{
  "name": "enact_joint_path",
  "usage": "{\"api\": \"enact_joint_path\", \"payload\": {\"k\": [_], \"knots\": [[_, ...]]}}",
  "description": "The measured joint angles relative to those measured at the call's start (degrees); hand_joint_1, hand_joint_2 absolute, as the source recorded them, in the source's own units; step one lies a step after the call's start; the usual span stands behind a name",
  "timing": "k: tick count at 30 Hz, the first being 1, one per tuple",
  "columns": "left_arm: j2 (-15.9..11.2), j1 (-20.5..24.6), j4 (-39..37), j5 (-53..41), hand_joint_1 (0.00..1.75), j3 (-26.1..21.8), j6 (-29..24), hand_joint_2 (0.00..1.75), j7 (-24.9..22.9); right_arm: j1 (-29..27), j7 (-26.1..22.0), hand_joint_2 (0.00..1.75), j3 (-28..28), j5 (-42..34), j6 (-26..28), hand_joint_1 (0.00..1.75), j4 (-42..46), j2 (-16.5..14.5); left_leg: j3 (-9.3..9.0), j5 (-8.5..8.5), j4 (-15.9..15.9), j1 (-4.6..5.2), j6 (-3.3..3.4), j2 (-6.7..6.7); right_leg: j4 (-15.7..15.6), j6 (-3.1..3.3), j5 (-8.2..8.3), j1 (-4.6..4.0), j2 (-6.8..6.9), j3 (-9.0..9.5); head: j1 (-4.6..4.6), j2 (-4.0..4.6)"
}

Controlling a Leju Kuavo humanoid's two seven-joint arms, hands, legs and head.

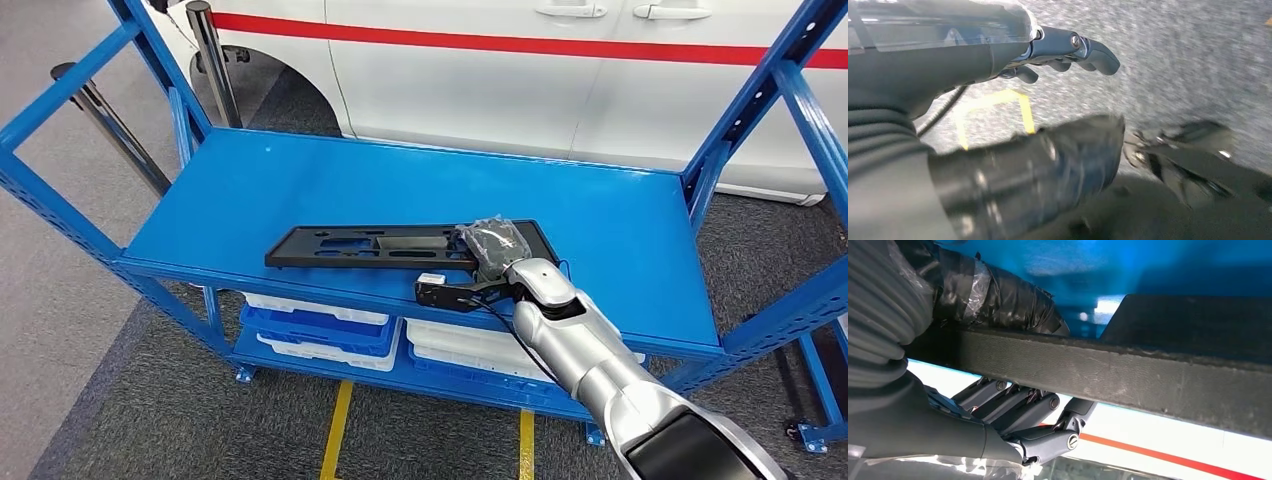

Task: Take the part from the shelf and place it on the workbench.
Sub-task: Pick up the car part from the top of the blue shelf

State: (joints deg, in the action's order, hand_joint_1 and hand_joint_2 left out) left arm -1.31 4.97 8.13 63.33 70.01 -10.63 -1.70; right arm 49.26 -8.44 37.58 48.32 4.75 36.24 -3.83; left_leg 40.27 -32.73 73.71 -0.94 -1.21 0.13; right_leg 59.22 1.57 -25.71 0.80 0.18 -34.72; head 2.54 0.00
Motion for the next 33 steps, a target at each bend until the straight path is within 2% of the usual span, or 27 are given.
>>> {"api": "enact_joint_path", "payload": {"k": [1,2,4,5,8,9,10,12,13,14,15,16,17,19,20,23,24,25,26,28,29,30,31,33], "knots": [[0.0,0.0,0.0,0.1,0.00,0.0,-0.3,1.75,-0.9,0.0,0.0,1.75,0.0,-0.1,-0.1,1.59,0.0,0.0,-1.38,1.87,-2.8,-0.01,0.09,0.00,0.0,-0.03,-0.02,0.00,-0.05,0.08,0.00,0.00],[-0.1,0.0,0.0,0.1,0.00,0.0,-0.4,1.75,-1.7,0.1,0.0,1.75,0.0,-0.2,0.1,1.59,0.0,0.0,-3.36,3.91,-7.0,-0.02,0.26,0.00,0.0,-0.10,-0.05,0.01,-0.11,0.16,0.00,0.00],[-0.2,0.0,0.0,0.2,0.00,0.1,-0.3,1.75,-3.1,0.1,1.2,1.75,0.1,0.6,2.0,1.59,0.0,0.0,-6.61,6.18,-13.7,0.18,0.69,0.03,0.1,-0.53,-0.08,-0.18,-0.25,0.13,0.01,0.00],[-0.2,0.0,-0.1,0.0,0.00,0.2,-0.5,1.75,-3.8,-0.1,2.5,1.75,0.1,1.7,3.9,1.59,0.0,0.0,-7.21,6.35,-15.1,0.30,0.92,0.07,0.1,-0.81,-0.02,-0.27,-0.29,0.04,0.01,0.00],[0.0,0.1,-0.2,-0.7,0.00,0.9,-3.3,1.75,-6.2,-1.9,10.6,1.75,0.6,9.0,13.9,1.59,0.8,0.1,-7.17,6.74,-15.6,0.26,1.87,0.16,0.1,-1.75,0.04,-0.35,-0.31,-0.13,0.02,0.00],[0.1,0.0,-0.2,-0.8,0.00,1.1,-4.2,1.75,-7.1,-2.7,14.0,1.75,0.7,12.7,17.8,1.59,1.4,0.2,-7.16,7.04,-15.8,0.13,2.27,0.11,0.8,-2.03,-0.75,-0.36,-0.29,-0.45,0.05,0.00],[0.2,0.0,-0.2,-0.9,0.00,1.4,-4.5,1.75,-7.7,-3.6,17.2,1.75,0.7,16.8,21.3,1.59,2.4,0.4,-7.13,7.34,-16.0,0.00,2.61,0.03,2.7,-2.25,-2.23,-0.38,-0.30,-1.21,0.06,0.00],[0.3,0.0,-0.2,-0.8,0.00,1.7,-4.6,1.75,-8.4,-5.8,22.2,1.75,0.5,25.3,26.8,1.59,4.7,0.7,-6.88,7.56,-16.0,0.00,2.89,-0.13,9.7,-2.51,-6.47,-0.34,-0.28,-4.08,0.10,0.00],[0.3,0.0,-0.2,-0.7,0.00,1.9,-4.5,1.75,-8.6,-7.1,23.4,1.75,0.2,28.8,28.5,1.59,6.0,0.8,-6.73,7.56,-15.9,0.04,2.92,-0.18,13.4,-2.60,-8.08,-0.33,-0.28,-5.57,0.09,0.00],[0.4,0.0,-0.2,-0.6,0.00,2.1,-4.4,1.75,-8.8,-8.4,23.8,1.75,-0.2,31.4,29.4,1.59,7.2,0.9,-6.59,7.55,-15.7,0.07,2.94,-0.21,15.8,-2.67,-8.69,-0.30,-0.27,-6.45,0.09,0.00],[0.5,0.1,-0.2,-0.5,0.00,2.3,-4.2,1.75,-8.9,-9.6,23.9,1.75,-0.6,33.2,29.8,1.59,8.3,0.9,-6.45,7.54,-15.5,0.08,2.94,-0.21,16.1,-2.68,-8.20,-0.24,-0.26,-6.40,0.09,0.00],[0.5,0.2,-0.2,-0.4,0.00,2.5,-4.2,1.75,-9.0,-10.6,23.8,1.75,-0.8,34.4,30.0,1.59,9.2,0.9,-6.28,7.52,-15.3,0.08,2.93,-0.16,14.1,-2.64,-6.77,-0.17,-0.25,-5.29,0.09,0.00],[0.6,0.3,-0.2,-0.2,0.00,2.7,-4.0,1.75,-9.1,-11.4,23.7,1.75,-1.2,35.2,30.1,1.59,10.1,0.9,-6.10,7.49,-15.1,0.08,2.89,-0.08,10.5,-2.53,-4.83,-0.09,-0.24,-3.35,0.09,0.00],[0.8,0.3,-0.2,-0.1,0.00,2.9,-3.5,1.75,-9.1,-12.5,22.9,1.75,-2.2,35.9,30.6,1.59,11.9,0.8,-5.58,7.47,-14.5,0.27,2.65,0.07,3.5,-2.17,-2.38,-0.16,-0.26,0.08,0.08,0.00],[0.9,0.3,-0.2,0.0,0.00,3.0,-3.2,1.75,-9.0,-13.0,22.3,1.75,-2.9,36.1,31.0,1.59,12.8,0.7,-5.31,7.54,-14.3,0.36,2.40,0.11,1.7,-1.95,-1.91,-0.26,-0.30,0.84,0.07,0.00],[0.9,0.3,-0.2,0.1,0.00,3.3,-3.0,1.75,-8.8,-14.7,21.0,1.75,-4.3,36.2,31.9,1.59,15.1,0.1,-4.88,7.85,-14.2,0.30,1.37,0.11,1.0,-0.98,-1.26,-0.43,-0.36,0.55,0.07,0.00],[0.9,0.3,-0.2,0.1,0.00,3.4,-2.9,1.75,-8.7,-15.2,20.9,1.75,-4.7,36.2,31.9,1.59,15.6,0.0,-4.61,7.15,-13.8,0.21,1.03,0.08,0.9,-0.51,-0.88,-0.36,-0.29,0.35,0.07,0.00],[0.9,0.4,-0.2,0.1,0.00,3.6,-2.8,1.75,-8.6,-15.5,20.8,1.75,-4.9,36.2,31.9,1.59,16.1,-0.2,-4.09,5.68,-12.5,0.15,0.73,0.06,0.7,-0.05,-0.46,-0.23,-0.18,0.04,0.05,0.00],[0.9,0.4,-0.2,0.1,0.00,3.7,-2.6,1.75,-8.4,-15.8,20.7,1.75,-5.2,36.2,31.9,1.59,16.5,-0.4,-3.28,3.50,-10.1,0.08,0.48,0.03,0.6,0.28,-0.04,-0.14,-0.08,-0.34,0.03,0.00],[1.0,0.4,-0.2,0.1,0.00,3.9,-2.2,1.75,-8.1,-16.5,20.7,1.75,-5.7,36.2,31.9,1.59,17.3,-0.7,-1.20,-1.29,-3.1,0.02,0.11,0.02,0.6,0.56,0.80,-0.20,-0.03,-1.48,0.01,0.00],[1.0,0.4,-0.2,0.1,0.00,4.0,-2.1,1.75,-8.0,-16.8,20.7,1.75,-6.0,36.2,32.0,1.59,17.6,-0.8,-0.70,-2.74,-0.3,0.00,0.02,0.02,0.7,0.57,1.25,-0.26,-0.03,-2.11,0.02,0.00],[1.1,0.4,-0.2,0.1,0.00,4.1,-2.0,1.75,-7.9,-17.1,20.6,1.75,-6.2,36.2,32.0,1.59,17.9,-0.9,-1.10,-3.22,0.8,0.00,0.02,0.02,0.8,0.54,1.71,-0.31,-0.03,-2.75,0.02,0.00],[1.1,0.4,-0.2,0.1,0.00,4.2,-2.0,1.75,-7.9,-17.5,20.6,1.75,-6.3,36.2,32.0,1.59,18.1,-0.9,-2.82,-2.59,-0.8,0.01,0.13,0.02,0.8,0.48,2.17,-0.36,-0.04,-3.36,0.02,0.00],[1.1,0.5,-0.2,0.0,0.00,4.3,-1.9,1.75,-7.9,-17.9,20.5,1.75,-6.6,36.2,32.0,1.59,18.7,-0.9,-8.66,-0.24,-9.0,0.11,0.70,0.03,0.9,0.25,3.10,-0.41,-0.11,-4.30,0.02,0.00]]}}
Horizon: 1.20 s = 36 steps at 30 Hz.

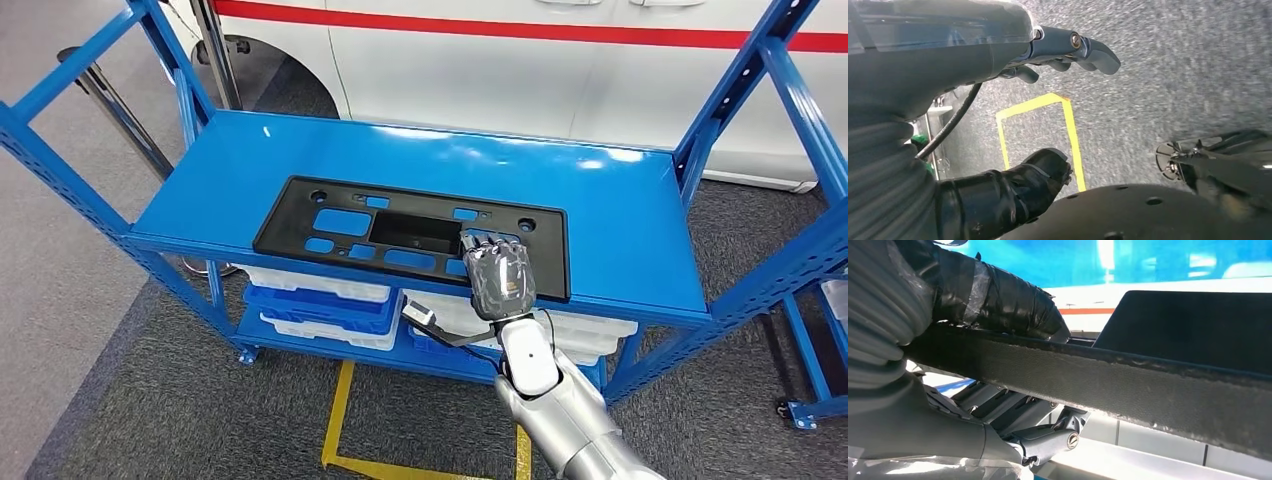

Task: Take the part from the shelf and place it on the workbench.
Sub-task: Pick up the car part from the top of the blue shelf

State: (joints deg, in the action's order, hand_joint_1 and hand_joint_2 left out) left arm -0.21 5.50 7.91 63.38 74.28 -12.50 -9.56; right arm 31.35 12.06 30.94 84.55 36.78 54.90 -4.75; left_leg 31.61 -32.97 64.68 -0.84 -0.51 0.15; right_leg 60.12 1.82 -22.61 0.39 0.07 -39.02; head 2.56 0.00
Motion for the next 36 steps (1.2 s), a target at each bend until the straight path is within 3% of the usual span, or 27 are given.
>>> {"api": "enact_joint_path", "payload": {"k": [2,5,6,7,8,10,11,12,13,15,17,18,20,22,23,25,26,27,28,29,30,31,33,34,36], "knots": [[0.0,0.2,0.0,0.0,0.00,0.0,0.4,1.75,0.0,-0.3,-0.1,1.75,-0.5,0.0,0.1,1.59,0.8,-0.2,-3.72,1.45,-6.3,0.35,0.54,0.02,-0.1,-0.56,0.90,-0.06,-0.01,-0.51,0.01,0.00],[0.1,0.3,0.0,0.1,0.00,0.1,0.9,1.75,0.1,-1.0,-0.3,1.75,-0.9,0.1,0.5,1.59,1.8,-0.5,-3.57,2.76,-7.4,0.60,1.16,0.03,-0.6,-1.66,2.22,0.01,0.03,-0.70,0.03,0.00],[0.2,0.3,0.0,0.1,0.00,0.1,1.0,1.75,0.1,-1.3,-0.5,1.75,-1.0,0.1,0.6,1.59,2.1,-0.6,-3.29,3.48,-7.5,0.47,1.47,-0.12,-0.5,-1.94,1.89,0.02,-0.02,-0.88,0.04,0.00],[0.3,0.3,0.0,0.1,0.00,0.1,1.2,1.75,0.1,-1.6,-0.6,1.75,-1.1,0.1,0.7,1.59,2.5,-0.6,-2.85,4.26,-7.8,0.31,1.84,-0.27,0.3,-2.17,0.48,0.00,-0.07,-1.27,0.09,0.00],[0.3,0.4,0.0,0.1,0.00,0.1,1.3,1.75,0.1,-1.9,-0.8,1.75,-1.2,0.1,0.7,1.59,2.8,-0.6,-2.23,5.05,-8.0,0.15,2.19,-0.43,2.3,-2.37,-2.04,0.00,-0.11,-1.93,0.14,0.00],[0.4,0.4,0.0,0.2,0.00,0.1,1.5,1.75,0.1,-2.5,-1.0,1.75,-1.4,0.1,0.8,1.59,3.5,-0.6,-0.59,6.27,-7.7,0.24,2.59,-0.56,9.2,-2.68,-8.05,0.14,-0.12,-3.49,0.20,0.00],[0.4,0.4,0.0,0.3,0.00,0.1,1.5,1.75,0.1,-2.9,-1.1,1.75,-1.5,0.1,0.8,1.59,3.8,-0.6,0.30,6.81,-7.5,0.26,2.61,-0.58,12.8,-2.86,-9.72,0.21,-0.11,-3.94,0.19,0.00],[0.4,0.4,0.0,0.4,0.00,0.1,1.6,1.75,0.1,-3.3,-1.2,1.75,-1.6,0.1,0.8,1.59,4.1,-0.6,1.20,7.30,-7.3,0.27,2.56,-0.60,15.1,-3.00,-9.98,0.28,-0.11,-3.77,0.19,0.00],[0.5,0.4,0.0,0.5,0.00,0.1,1.6,1.75,0.1,-3.7,-1.3,1.75,-1.6,0.1,0.8,1.59,4.4,-0.6,2.11,7.72,-7.0,0.25,2.45,-0.62,15.5,-3.09,-9.06,0.36,-0.10,-2.70,0.19,0.00],[0.5,0.4,0.0,0.7,0.00,0.2,1.7,1.75,0.1,-4.3,-1.7,1.75,-1.9,-0.1,1.0,1.59,5.1,-0.9,3.78,8.34,-6.0,0.21,2.10,-0.63,10.6,-3.02,-6.68,0.55,-0.09,2.16,0.19,0.00],[0.7,0.4,0.0,1.0,0.00,0.3,1.7,1.75,0.1,-4.7,-2.5,1.75,-2.2,-0.7,1.4,1.59,5.9,-1.4,4.95,8.83,-5.2,0.36,1.53,-0.64,3.4,-2.64,-7.09,0.42,-0.14,7.20,0.17,0.00],[0.7,0.4,0.0,1.1,0.00,0.4,1.7,1.75,0.1,-4.8,-3.0,1.75,-2.3,-1.4,1.6,1.59,6.3,-1.7,5.23,9.15,-5.0,0.44,1.19,-0.65,1.3,-2.39,-7.77,0.31,-0.19,8.43,0.17,0.00],[0.8,0.4,0.0,1.4,0.00,0.7,1.6,1.75,0.1,-5.4,-4.5,1.75,-2.5,-3.9,1.9,1.59,7.0,-2.2,5.50,9.99,-5.2,0.38,0.41,-0.62,0.2,-1.56,-7.63,0.07,-0.21,8.45,0.16,0.00],[0.8,0.3,0.0,1.8,0.00,1.0,1.6,1.75,0.1,-6.0,-6.5,1.75,-2.5,-8.3,1.6,1.59,7.3,-2.7,6.19,8.73,-4.5,0.15,-0.31,-0.52,-0.2,-0.47,-6.43,0.15,-0.01,7.58,0.15,0.00],[0.8,0.3,0.0,2.0,0.00,1.1,1.6,1.75,0.2,-6.2,-8.2,1.75,-2.5,-12.1,1.0,1.59,7.3,-3.1,6.82,6.55,-2.9,0.07,-0.60,-0.48,-0.4,0.03,-5.71,0.29,0.09,6.93,0.14,0.00],[0.8,0.2,0.0,2.5,0.00,1.2,1.5,1.75,0.5,-6.6,-12.6,1.75,-2.5,-22.2,-1.5,1.59,7.5,-3.8,8.37,0.75,3.2,-0.01,-1.06,-0.48,-0.4,0.57,-4.37,0.24,0.14,5.35,0.10,0.00],[0.8,0.2,0.0,2.8,0.00,1.2,1.5,1.75,0.6,-6.8,-14.8,1.75,-2.5,-27.4,-2.9,1.59,7.5,-4.1,8.94,-1.12,6.8,-0.02,-1.20,-0.48,-0.4,0.62,-3.70,0.15,0.15,4.47,0.10,0.00],[0.8,0.2,0.0,2.9,0.00,1.3,1.5,1.75,0.8,-7.0,-16.4,1.75,-2.5,-31.3,-4.1,1.59,7.5,-4.3,9.00,-1.52,9.4,-0.02,-1.27,-0.47,-0.3,0.62,-3.05,0.06,0.17,3.56,0.11,0.00],[0.8,0.2,0.0,3.0,0.00,1.3,1.5,1.75,0.9,-7.3,-17.4,1.75,-2.5,-33.7,-5.0,1.59,7.5,-4.5,8.33,-0.56,10.5,-0.02,-1.23,-0.47,-0.2,0.57,-2.41,-0.01,0.19,2.63,0.11,0.00],[0.8,0.2,0.0,3.1,0.00,1.3,1.5,1.75,1.0,-7.5,-18.0,1.75,-2.5,-34.9,-5.4,1.59,7.5,-4.6,6.76,1.21,9.7,0.00,-1.09,-0.47,-0.1,0.50,-1.79,-0.07,0.20,1.74,0.10,0.00],[0.8,0.3,0.0,3.1,0.00,1.3,1.5,1.75,1.0,-7.6,-18.2,1.75,-2.5,-35.3,-5.6,1.59,7.5,-4.7,4.27,2.86,7.1,0.04,-0.84,-0.44,0.0,0.40,-1.21,-0.11,0.20,0.95,0.10,0.00],[0.8,0.3,0.0,3.1,0.00,1.3,1.5,1.75,1.0,-7.7,-18.4,1.75,-2.6,-35.7,-5.7,1.59,7.6,-4.8,0.99,3.39,2.9,0.19,-0.49,-0.40,0.1,0.23,-0.66,-0.21,0.17,0.32,0.09,0.00],[0.8,0.4,0.0,3.1,0.00,1.3,1.5,1.75,1.1,-7.7,-18.7,1.75,-2.6,-36.4,-6.0,1.59,7.8,-5.1,-4.33,2.25,-5.2,0.54,0.14,-0.32,0.1,-0.26,0.51,-0.28,0.20,-0.36,0.11,0.00],[0.7,0.5,0.0,3.1,0.00,1.3,1.5,1.75,1.1,-7.7,-19.0,1.75,-2.6,-36.8,-6.2,1.59,7.9,-5.2,-5.55,1.60,-7.4,0.75,0.39,-0.29,-0.1,-0.58,1.14,-0.24,0.24,-0.46,0.12,0.00],[0.8,0.5,0.0,3.4,0.00,1.4,1.5,1.75,1.2,-7.9,-20.4,1.75,-2.6,-39.1,-7.5,1.59,8.2,-5.3,-5.19,2.40,-8.4,0.75,0.97,-0.40,-0.6,-1.28,2.15,-0.11,0.24,-0.54,0.13,0.00]]}}
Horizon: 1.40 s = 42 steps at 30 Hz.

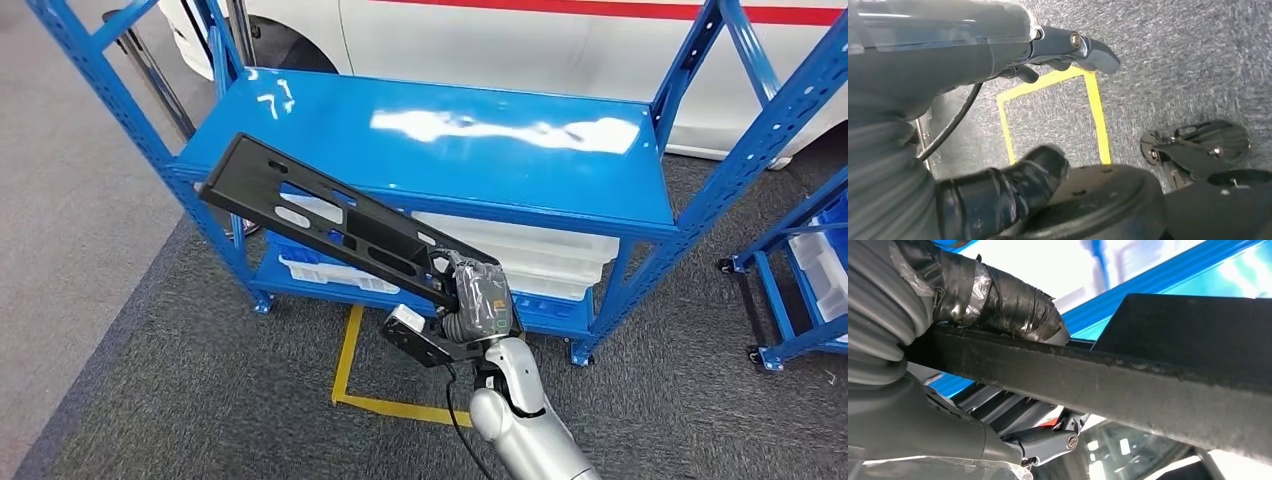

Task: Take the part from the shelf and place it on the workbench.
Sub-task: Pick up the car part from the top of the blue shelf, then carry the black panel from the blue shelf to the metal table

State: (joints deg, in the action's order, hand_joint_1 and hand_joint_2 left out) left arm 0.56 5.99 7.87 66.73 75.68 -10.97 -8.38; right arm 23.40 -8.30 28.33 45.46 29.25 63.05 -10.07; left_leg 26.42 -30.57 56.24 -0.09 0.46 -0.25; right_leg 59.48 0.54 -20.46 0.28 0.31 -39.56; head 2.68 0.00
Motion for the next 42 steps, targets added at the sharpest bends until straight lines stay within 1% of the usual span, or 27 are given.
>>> {"api": "enact_joint_path", "payload": {"k": [1,2,4,5,6,8,9,10,12,14,16,17,20,21,23,24,25,27,29,31,32,35,36,37,39,40,42], "knots": [[0.0,0.0,0.0,0.2,0.00,0.0,0.0,1.75,0.1,-0.3,-1.3,1.75,0.0,-2.5,-1.4,1.59,0.3,0.0,0.41,0.74,-0.2,-0.13,0.43,-0.12,0.4,-0.30,-0.81,-0.01,-0.09,-0.27,0.02,0.00],[0.1,0.1,0.0,0.4,0.00,0.0,0.1,1.75,0.2,-0.8,-3.0,1.75,0.1,-5.9,-3.4,1.59,0.7,0.0,1.00,1.58,-0.4,-0.30,0.87,-0.27,1.7,-0.56,-2.87,-0.02,-0.19,-0.75,0.04,0.00],[0.1,0.0,0.0,0.7,0.00,0.1,0.2,1.75,0.6,-2.1,-6.4,1.75,0.4,-13.5,-8.1,1.59,2.0,0.1,2.69,3.11,-0.3,-0.41,1.46,-0.45,7.7,-0.94,-9.26,0.07,-0.31,-2.20,0.06,0.00],[0.1,0.0,0.0,0.8,0.00,0.1,0.2,1.75,0.7,-2.8,-7.8,1.75,0.7,-16.8,-10.5,1.59,2.7,0.1,3.72,3.77,-0.1,-0.39,1.54,-0.49,11.6,-1.10,-11.61,0.14,-0.30,-2.83,0.05,0.00],[0.1,0.0,0.0,0.8,0.00,0.1,0.2,1.75,0.8,-3.4,-9.1,1.75,1.0,-19.7,-12.7,1.59,3.4,0.1,4.81,4.36,0.2,-0.37,1.52,-0.51,14.8,-1.25,-12.41,0.20,-0.30,-3.07,0.06,0.00],[0.1,0.0,0.0,0.8,0.00,0.2,0.3,1.75,1.0,-4.7,-11.5,1.75,1.8,-24.9,-17.0,1.59,4.9,0.3,7.05,5.34,1.1,-0.38,1.31,-0.52,16.8,-1.40,-10.15,0.37,-0.29,-1.39,0.06,0.00],[0.1,0.0,0.0,0.8,0.00,0.3,0.3,1.75,1.0,-5.3,-12.7,1.75,2.3,-27.4,-19.3,1.59,5.8,0.4,8.08,5.72,1.7,-0.39,1.14,-0.52,14.7,-1.38,-8.59,0.47,-0.28,0.93,0.07,0.00],[0.1,0.0,0.0,0.8,0.00,0.4,0.4,1.75,1.1,-5.8,-13.8,1.75,2.8,-30.0,-21.6,1.59,6.7,0.5,9.00,6.03,2.3,-0.36,0.91,-0.49,11.2,-1.29,-8.18,0.50,-0.28,3.89,0.06,0.00],[0.1,0.1,0.0,0.8,0.00,0.7,0.4,1.75,1.2,-6.7,-15.6,1.75,3.6,-34.5,-25.3,1.59,8.6,0.6,10.15,6.65,3.2,-0.27,0.32,-0.43,3.6,-0.93,-9.99,0.30,-0.32,9.19,0.03,0.00],[0.1,0.1,0.0,0.9,0.00,1.0,0.4,1.75,1.2,-7.5,-16.7,1.75,4.2,-37.7,-27.7,1.59,10.1,0.7,10.55,7.56,3.3,-0.27,-0.42,-0.40,0.3,-0.32,-11.25,0.00,-0.34,10.71,0.01,0.00],[0.1,0.1,0.0,1.0,0.00,1.3,0.4,1.75,1.3,-8.2,-17.1,1.75,4.6,-39.6,-29.0,1.59,11.2,0.9,10.94,7.33,3.4,-0.52,-1.20,-0.36,0.1,0.63,-10.15,0.09,-0.16,9.87,0.03,0.00],[0.1,0.0,0.0,1.1,0.00,1.4,0.4,1.75,1.3,-8.5,-17.1,1.75,4.7,-40.1,-29.4,1.59,11.7,0.9,11.38,5.75,4.4,-0.63,-1.54,-0.31,-0.1,1.16,-9.46,0.16,-0.06,9.28,-0.01,0.00],[0.1,0.0,0.0,1.2,0.00,1.5,0.4,1.75,1.3,-9.1,-17.2,1.75,5.0,-40.4,-29.8,1.59,12.5,1.0,13.63,-2.77,13.2,-0.77,-2.26,-0.23,-0.1,1.89,-7.19,0.15,0.05,6.67,-0.15,0.00],[0.1,0.0,0.0,1.2,0.00,1.5,0.4,1.75,1.3,-9.3,-17.2,1.75,5.0,-40.5,-29.8,1.59,12.6,1.0,14.02,-4.06,16.6,-0.78,-2.39,-0.23,0.0,1.87,-6.42,0.08,0.07,5.67,-0.16,0.00],[0.1,0.0,0.0,1.3,0.00,1.5,0.4,1.75,1.3,-9.6,-17.2,1.75,5.0,-40.5,-29.8,1.59,12.8,1.1,12.65,-2.05,19.0,-0.78,-2.39,-0.22,0.2,1.71,-5.01,0.02,0.14,3.64,-0.16,0.01],[0.1,0.0,0.0,1.3,0.00,1.5,0.4,1.75,1.3,-9.7,-17.2,1.75,5.0,-40.5,-29.8,1.59,12.9,1.1,10.69,-0.11,17.5,-0.77,-2.28,-0.22,0.4,1.60,-4.38,0.02,0.15,2.67,-0.16,0.01],[0.1,0.1,0.0,1.3,0.00,1.6,0.4,1.75,1.3,-9.8,-17.2,1.75,5.0,-40.5,-29.8,1.59,13.1,1.2,7.73,1.06,14.2,-0.77,-2.08,-0.17,0.6,1.45,-3.77,0.02,0.14,1.84,-0.17,0.01],[0.0,0.3,0.0,1.3,0.00,1.6,0.4,1.75,1.3,-9.8,-17.3,1.75,5.0,-40.7,-30.0,1.59,13.5,1.2,1.41,0.21,5.2,-0.53,-1.52,-0.03,0.8,0.95,-2.64,-0.09,0.10,0.80,-0.15,0.00],[0.0,0.4,0.0,1.4,0.00,1.6,0.4,1.75,1.4,-9.8,-17.4,1.75,5.0,-41.4,-30.4,1.59,13.9,1.2,-1.24,-1.18,0.3,-0.15,-0.89,0.06,0.5,0.30,-1.34,-0.08,0.19,0.52,-0.13,0.00],[0.1,0.5,0.0,1.6,0.00,1.6,0.4,1.75,1.5,-9.9,-17.6,1.75,5.0,-42.3,-31.2,1.59,14.2,1.3,-0.45,-0.04,-0.2,-0.25,-0.12,-0.09,0.2,-0.39,-0.74,-0.08,0.11,0.20,-0.08,0.00],[0.1,0.5,0.0,1.6,0.00,1.6,0.4,1.75,1.6,-10.0,-17.7,1.75,5.0,-42.7,-31.7,1.59,14.4,1.4,0.16,0.75,-0.4,-0.37,0.35,-0.24,0.8,-0.67,-2.01,-0.10,-0.01,-0.19,-0.04,0.00],[0.2,0.5,0.0,1.7,0.00,1.6,0.4,1.75,1.7,-10.4,-17.8,1.75,5.0,-43.9,-33.0,1.59,14.9,1.8,2.94,3.12,-0.3,-0.42,1.39,-0.59,9.0,-1.17,-10.82,0.03,-0.21,-2.10,-0.01,0.00],[0.2,0.4,0.0,1.8,0.00,1.6,0.4,1.75,1.8,-10.5,-17.9,1.75,5.1,-44.4,-33.4,1.59,15.0,1.9,4.07,3.81,0.0,-0.35,1.49,-0.63,12.7,-1.30,-12.58,0.07,-0.20,-2.56,-0.01,0.00],[0.2,0.4,0.0,1.9,0.00,1.6,0.4,1.75,1.8,-10.5,-17.9,1.75,5.1,-44.8,-33.9,1.59,15.0,2.0,5.24,4.43,0.4,-0.30,1.50,-0.65,15.5,-1.37,-12.75,0.08,-0.20,-2.53,-0.01,0.00],[0.2,0.5,0.0,2.0,0.00,1.7,0.3,1.75,1.8,-10.5,-18.0,1.75,5.2,-45.7,-34.9,1.59,15.0,2.3,7.54,5.50,1.3,-0.25,1.32,-0.65,16.1,-1.29,-9.93,0.08,-0.21,-0.15,-0.01,0.00],[0.2,0.5,0.0,2.1,0.00,1.7,0.3,1.75,1.8,-10.6,-18.1,1.75,5.3,-46.1,-35.4,1.59,15.1,2.3,8.52,5.93,1.8,-0.24,1.17,-0.63,13.4,-1.08,-8.65,0.07,-0.21,2.51,-0.01,0.00],[0.3,0.5,0.0,2.2,0.00,1.9,0.3,1.75,1.7,-10.5,-18.1,1.75,5.5,-46.8,-36.3,1.59,15.5,2.4,9.94,6.70,2.7,-0.09,0.70,-0.57,4.9,-0.53,-9.59,-0.17,-0.22,8.86,-0.02,0.00]]}}
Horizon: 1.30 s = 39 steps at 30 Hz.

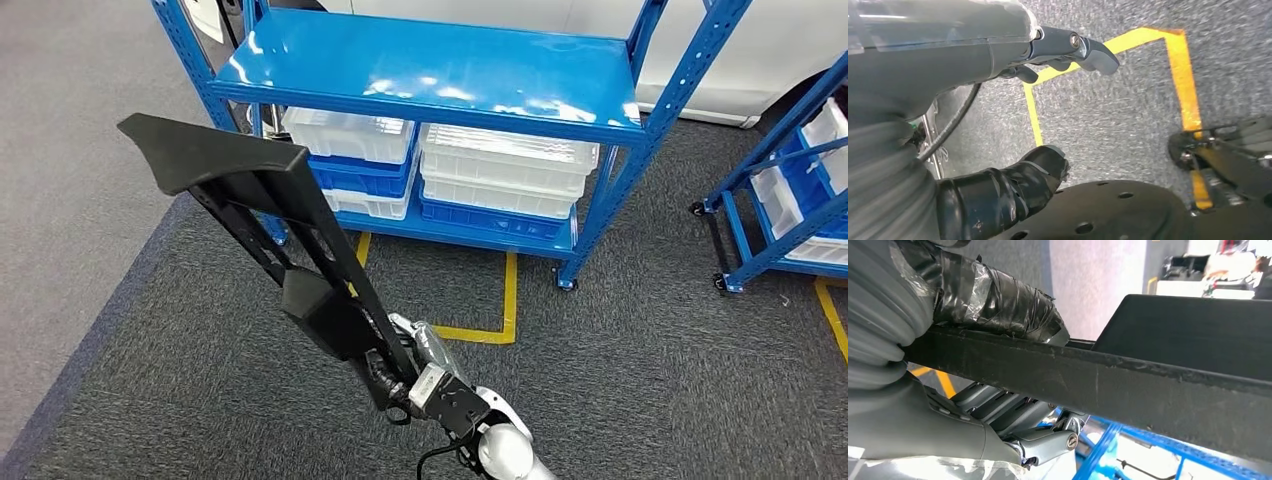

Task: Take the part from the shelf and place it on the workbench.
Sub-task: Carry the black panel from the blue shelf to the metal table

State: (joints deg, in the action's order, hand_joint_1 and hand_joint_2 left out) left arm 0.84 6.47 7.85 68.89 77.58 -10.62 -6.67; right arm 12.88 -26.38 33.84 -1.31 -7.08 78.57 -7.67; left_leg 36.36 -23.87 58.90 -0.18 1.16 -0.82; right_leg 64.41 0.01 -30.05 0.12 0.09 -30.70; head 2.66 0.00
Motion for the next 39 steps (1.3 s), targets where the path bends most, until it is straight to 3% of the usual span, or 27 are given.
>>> {"api": "enact_joint_path", "payload": {"k": [1,2,4,5,6,8,9,10,11,13,14,16,17,19,20,22,24,25,26,27,28,30,32,34,36,37,39], "knots": [[0.1,0.0,0.0,0.0,0.00,0.1,0.0,1.75,0.0,0.0,-0.1,1.75,0.1,-0.3,-0.4,1.59,0.2,0.0,0.39,0.47,0.2,0.03,-0.30,0.02,-3.4,0.23,-1.15,-0.17,-0.01,2.16,0.00,0.00],[0.1,0.0,0.0,0.1,0.00,0.2,0.0,1.75,0.0,0.1,-0.2,1.75,0.2,-0.6,-0.7,1.59,0.4,0.0,0.65,1.01,0.2,0.03,-0.63,0.01,-5.5,0.42,-2.00,-0.38,-0.01,3.18,-0.02,0.00],[0.1,-0.1,0.0,0.2,0.00,0.4,0.0,1.75,-0.1,0.0,-0.3,1.75,0.4,-1.1,-1.3,1.59,0.5,0.1,1.14,1.75,-0.1,-0.04,-1.32,0.06,-6.4,0.98,-1.26,-0.24,0.09,2.63,0.01,0.00],[0.1,-0.1,0.0,0.2,0.00,0.5,0.0,1.75,-0.1,0.0,-0.4,1.75,0.5,-1.2,-1.6,1.59,0.5,0.1,1.58,0.76,0.4,-0.08,-1.65,0.13,-6.6,1.44,-0.52,-0.08,0.19,2.00,-0.02,0.00],[0.1,-0.1,0.0,0.2,0.00,0.7,0.0,1.75,-0.1,-0.1,-0.5,1.75,0.6,-1.3,-1.7,1.59,0.5,0.2,2.19,-1.29,1.8,-0.13,-1.96,0.22,-6.7,1.87,0.26,0.11,0.29,1.29,-0.03,0.00],[0.1,-0.1,0.0,0.3,0.00,0.8,0.0,1.75,-0.1,-0.1,-0.6,1.75,0.7,-1.4,-1.9,1.59,0.5,0.2,3.68,-7.19,7.6,-0.36,-2.50,0.31,-6.7,2.39,1.70,0.11,0.39,-0.38,-0.10,0.00],[0.1,-0.1,0.0,0.3,0.00,0.9,0.0,1.75,-0.1,-0.1,-0.6,1.75,0.8,-1.5,-2.0,1.59,0.5,0.3,4.25,-9.17,11.1,-0.44,-2.72,0.31,-6.6,2.39,2.36,0.08,0.42,-1.29,-0.10,0.00],[0.1,-0.1,0.0,0.3,0.00,0.9,0.0,1.75,-0.1,-0.1,-0.6,1.75,0.9,-1.6,-2.2,1.59,0.5,0.4,4.33,-9.69,14.0,-0.50,-2.91,0.31,-6.4,2.33,3.03,0.06,0.45,-2.31,-0.09,0.00],[0.1,-0.1,0.0,0.4,0.00,1.0,0.0,1.75,0.0,-0.1,-0.6,1.75,0.9,-1.6,-2.4,1.59,0.5,0.5,3.75,-8.94,15.4,-0.54,-3.04,0.31,-6.2,2.24,3.64,0.08,0.49,-3.37,-0.10,0.00],[0.1,-0.1,0.0,0.4,0.00,1.0,0.0,1.75,0.0,-0.1,-0.6,1.75,1.0,-1.6,-2.6,1.59,0.6,0.7,-0.20,-5.56,12.2,-0.70,-3.17,0.33,-5.5,1.95,4.70,0.17,0.51,-5.36,-0.10,0.00],[0.1,0.0,0.0,0.4,0.00,1.0,0.0,1.75,0.0,-0.1,-0.6,1.75,1.1,-1.6,-2.6,1.59,0.7,0.8,-3.12,-5.06,8.3,-0.78,-3.16,0.40,-5.3,1.71,5.13,0.15,0.48,-6.15,-0.11,0.00],[0.1,0.1,0.0,0.4,0.00,1.0,0.0,1.75,0.0,-0.1,-0.7,1.75,1.3,-1.7,-2.7,1.59,1.1,0.9,-8.24,-6.21,0.5,-0.64,-2.71,0.72,-5.0,1.10,6.11,0.05,0.48,-7.10,-0.09,0.00],[0.1,0.1,0.0,0.4,0.00,1.0,0.0,1.75,-0.1,-0.1,-0.7,1.75,1.3,-1.7,-2.7,1.59,1.3,0.9,-9.40,-6.99,-1.7,-0.48,-2.38,0.87,-5.1,0.78,6.70,0.02,0.52,-7.31,-0.08,0.00],[0.1,0.1,0.0,0.5,0.00,1.0,0.0,1.75,-0.1,-0.1,-0.8,1.75,1.4,-1.7,-2.7,1.59,1.5,1.1,-9.32,-6.46,-2.8,-0.40,-1.45,0.81,-5.4,0.16,7.54,0.06,0.48,-7.56,-0.05,0.00],[0.1,0.1,0.0,0.5,0.00,1.0,0.1,1.75,-0.1,-0.1,-0.8,1.75,1.4,-1.7,-2.7,1.59,1.6,1.2,-8.92,-5.89,-2.9,-0.49,-0.95,0.68,-5.0,-0.15,6.87,0.08,0.36,-7.85,-0.04,0.00],[0.2,0.2,0.0,0.5,0.00,1.1,0.1,1.75,-0.2,-0.2,-0.8,1.75,1.4,-1.7,-2.7,1.59,1.6,1.5,-7.77,-4.73,-3.0,-0.68,0.14,0.33,-1.3,-0.60,2.41,0.12,0.09,-9.02,0.02,0.00],[0.2,0.2,0.0,0.5,0.00,1.1,0.1,1.75,-0.3,-0.2,-0.8,1.75,1.4,-1.8,-2.7,1.59,1.7,1.8,-6.20,-3.78,-2.7,-0.46,0.73,0.21,5.8,-0.75,-3.10,0.14,0.04,-10.55,0.03,0.00],[0.2,0.2,0.0,0.5,0.00,1.1,0.1,1.75,-0.3,-0.3,-0.8,1.75,1.4,-1.8,-2.7,1.59,1.7,1.9,-5.31,-3.34,-2.4,-0.36,0.85,0.18,9.2,-0.78,-4.43,0.15,0.04,-11.02,0.03,0.00],[0.2,0.2,0.0,0.5,0.00,1.1,0.1,1.75,-0.3,-0.3,-0.8,1.75,1.4,-1.8,-2.7,1.59,1.7,2.0,-4.39,-2.95,-2.1,-0.26,0.89,0.15,11.3,-0.73,-4.33,0.14,0.04,-10.90,0.02,0.00],[0.2,0.2,0.0,0.5,0.00,1.1,0.1,1.75,-0.3,-0.3,-0.8,1.75,1.4,-1.8,-2.7,1.59,1.7,2.1,-3.52,-2.61,-1.8,-0.17,0.88,0.15,11.5,-0.57,-3.01,0.12,0.03,-9.87,0.02,0.00],[0.2,0.2,0.0,0.5,0.00,1.1,0.1,1.75,-0.3,-0.3,-0.8,1.75,1.4,-1.8,-2.7,1.59,1.7,2.2,-2.82,-2.34,-1.5,-0.08,0.84,0.16,9.8,-0.28,-1.17,0.04,0.02,-8.02,0.02,0.00],[0.4,0.2,0.0,0.5,0.00,1.1,0.1,1.75,-0.2,-0.4,-0.8,1.75,1.4,-1.8,-2.7,1.59,1.9,2.2,-1.91,-1.95,-1.0,0.10,0.64,0.18,2.1,0.70,0.77,-0.27,0.02,-2.36,0.02,0.00],[0.5,0.2,0.0,0.1,0.00,1.1,0.2,1.75,-0.2,-0.3,-0.9,1.75,1.4,-1.8,-2.8,1.59,2.2,2.3,-1.60,-1.47,-0.8,0.11,0.13,0.18,-4.6,1.28,-0.33,-0.62,0.08,1.96,0.01,0.00],[0.7,0.3,0.0,-2.0,0.00,1.9,0.5,1.75,-0.8,-0.3,-0.9,1.75,1.4,-1.9,-3.0,1.59,2.3,2.3,-1.49,-0.85,-0.9,0.09,-0.54,0.17,-7.0,1.37,-0.92,-0.64,0.12,3.06,0.01,0.00],[1.3,0.9,0.0,-5.1,0.00,3.8,0.4,1.75,-2.7,-0.2,-0.9,1.75,1.7,-2.2,-3.5,1.59,2.3,2.3,-0.80,-1.87,0.2,0.12,-1.13,0.31,-7.8,1.68,-0.47,-0.20,0.30,2.98,-0.04,0.00],[1.9,1.3,0.0,-6.2,0.00,4.7,0.0,1.75,-4.0,0.0,-0.7,1.75,1.9,-2.4,-3.9,1.59,2.3,2.2,-0.01,-3.39,2.1,0.11,-1.42,0.40,-8.2,1.87,-0.21,0.07,0.41,2.84,-0.11,0.00],[2.9,2.3,0.0,-6.7,0.00,5.9,-0.5,1.75,-6.6,0.4,-0.2,1.75,2.7,-2.9,-4.5,1.59,2.1,1.6,2.39,-7.59,8.8,-0.12,-1.97,0.55,-8.0,2.14,0.20,0.14,0.58,2.17,-0.23,0.00]]}}
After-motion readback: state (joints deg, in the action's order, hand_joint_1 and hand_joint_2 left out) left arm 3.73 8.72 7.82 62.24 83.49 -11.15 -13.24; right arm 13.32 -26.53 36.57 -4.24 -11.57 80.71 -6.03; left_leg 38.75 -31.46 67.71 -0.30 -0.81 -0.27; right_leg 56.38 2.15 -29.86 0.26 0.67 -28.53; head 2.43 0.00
